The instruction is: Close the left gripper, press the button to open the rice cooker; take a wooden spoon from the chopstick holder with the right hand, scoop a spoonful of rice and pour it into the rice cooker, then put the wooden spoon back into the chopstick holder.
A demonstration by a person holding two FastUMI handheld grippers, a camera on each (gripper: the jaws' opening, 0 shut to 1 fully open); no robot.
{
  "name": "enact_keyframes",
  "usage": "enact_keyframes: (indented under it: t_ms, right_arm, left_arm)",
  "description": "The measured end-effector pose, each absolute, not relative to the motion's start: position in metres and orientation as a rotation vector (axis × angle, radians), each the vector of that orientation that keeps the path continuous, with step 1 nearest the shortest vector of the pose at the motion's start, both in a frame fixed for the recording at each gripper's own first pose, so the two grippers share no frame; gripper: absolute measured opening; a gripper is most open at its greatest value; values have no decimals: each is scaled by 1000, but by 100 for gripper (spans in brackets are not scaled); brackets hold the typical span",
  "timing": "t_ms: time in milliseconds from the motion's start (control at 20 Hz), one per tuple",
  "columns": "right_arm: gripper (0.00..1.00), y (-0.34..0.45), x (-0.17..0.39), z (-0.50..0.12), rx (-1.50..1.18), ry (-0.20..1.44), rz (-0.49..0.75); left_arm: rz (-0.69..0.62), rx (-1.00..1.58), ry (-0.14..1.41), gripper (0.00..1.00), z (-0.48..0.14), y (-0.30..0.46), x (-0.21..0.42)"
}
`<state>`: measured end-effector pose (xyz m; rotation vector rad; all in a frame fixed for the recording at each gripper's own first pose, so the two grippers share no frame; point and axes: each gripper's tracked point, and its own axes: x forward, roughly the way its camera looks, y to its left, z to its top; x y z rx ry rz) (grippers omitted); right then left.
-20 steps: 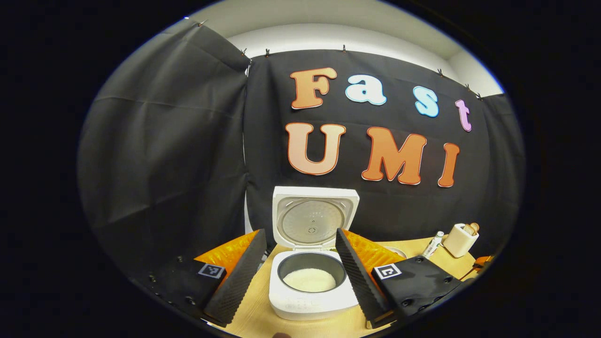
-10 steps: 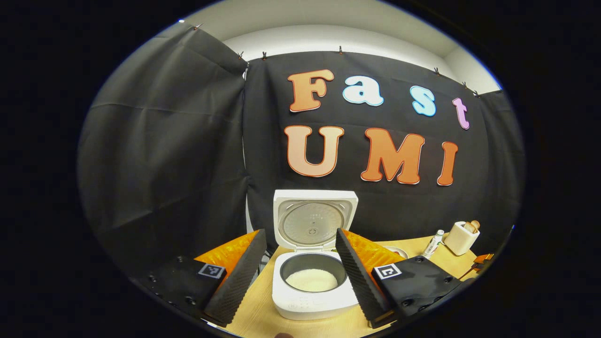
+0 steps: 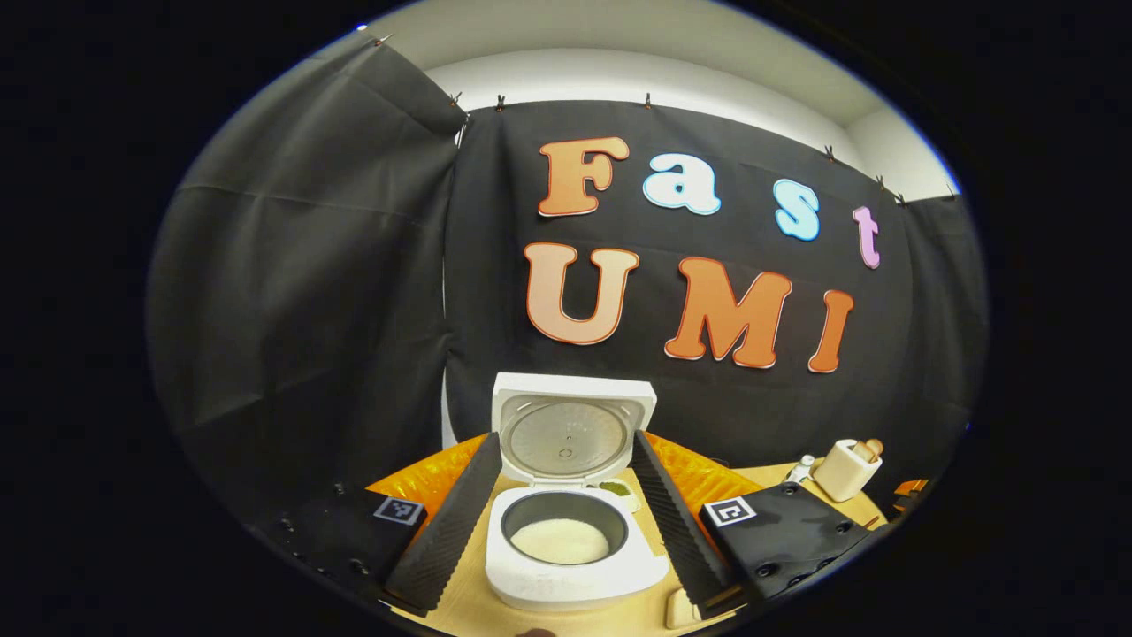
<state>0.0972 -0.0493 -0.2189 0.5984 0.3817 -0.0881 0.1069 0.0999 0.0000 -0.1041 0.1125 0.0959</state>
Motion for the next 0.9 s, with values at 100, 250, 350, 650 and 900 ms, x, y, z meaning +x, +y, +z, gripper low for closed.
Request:
enact_keyframes:
  t_ms: [100, 250, 350, 650, 900]
  right_arm:
    - [94, -41, 96, -201, 570, 371, -68]
    - [94, -22, 95, -179, 550, 354, -26]
    - [94, -8, 96, -169, 532, 341, 2]
    - [94, 13, 93, -149, 495, 326, 48]
    - [94, 12, 86, -150, 491, 336, 39]
  left_arm:
    - [122, -98, 90, 100, 18, 107, 125]
    - [124, -67, 109, 100, 39, 108, 159]
    - [92, -63, 137, 100, 43, 102, 187]
    - [55, -108, 229, 100, 36, 94, 265]
    - [56, -45, 351, 97, 0, 97, 324]
